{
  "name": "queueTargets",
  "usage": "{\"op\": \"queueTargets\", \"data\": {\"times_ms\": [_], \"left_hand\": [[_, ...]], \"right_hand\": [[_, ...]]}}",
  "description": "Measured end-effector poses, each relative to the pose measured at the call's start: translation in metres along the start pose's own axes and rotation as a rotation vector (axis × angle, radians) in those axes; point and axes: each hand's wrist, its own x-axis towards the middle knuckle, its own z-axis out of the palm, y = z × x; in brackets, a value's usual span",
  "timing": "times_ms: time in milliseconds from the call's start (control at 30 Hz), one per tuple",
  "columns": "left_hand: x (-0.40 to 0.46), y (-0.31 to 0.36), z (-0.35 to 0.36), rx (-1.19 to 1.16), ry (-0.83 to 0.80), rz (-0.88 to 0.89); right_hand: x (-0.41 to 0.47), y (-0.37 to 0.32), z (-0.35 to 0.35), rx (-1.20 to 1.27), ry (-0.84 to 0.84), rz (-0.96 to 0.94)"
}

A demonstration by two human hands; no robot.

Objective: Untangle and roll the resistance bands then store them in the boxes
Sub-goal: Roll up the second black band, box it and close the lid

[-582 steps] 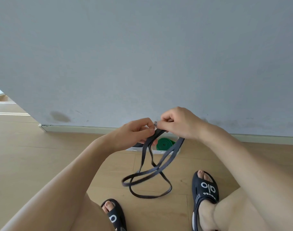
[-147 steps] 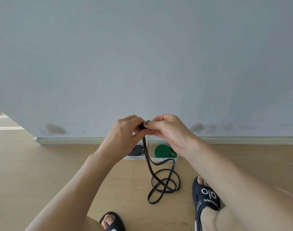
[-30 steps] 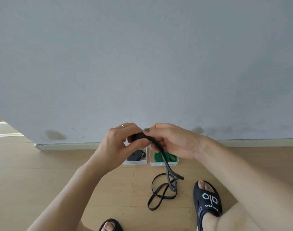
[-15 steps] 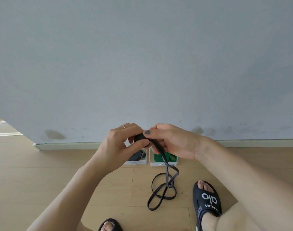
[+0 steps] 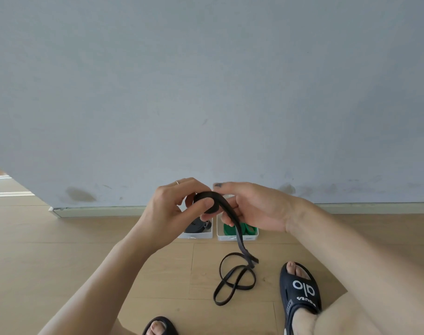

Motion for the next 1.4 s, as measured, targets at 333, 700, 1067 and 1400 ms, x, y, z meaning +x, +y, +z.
{"op": "queueTargets", "data": {"times_ms": [333, 700, 1067, 1400], "left_hand": [[0.001, 0.001, 0.003, 0.096, -0.014, 0.053], [0.002, -0.002, 0.008, 0.166, -0.006, 0.085], [0.001, -0.004, 0.008, 0.180, -0.005, 0.083], [0.000, 0.001, 0.002, 0.039, 0.009, 0.022]], "right_hand": [[0.007, 0.006, 0.002, -0.049, 0.130, -0.053], [0.007, 0.006, 0.002, -0.024, 0.146, -0.056], [0.006, 0.007, -0.002, -0.016, 0.097, -0.026], [0.006, 0.008, -0.003, -0.028, 0.010, -0.054]]}}
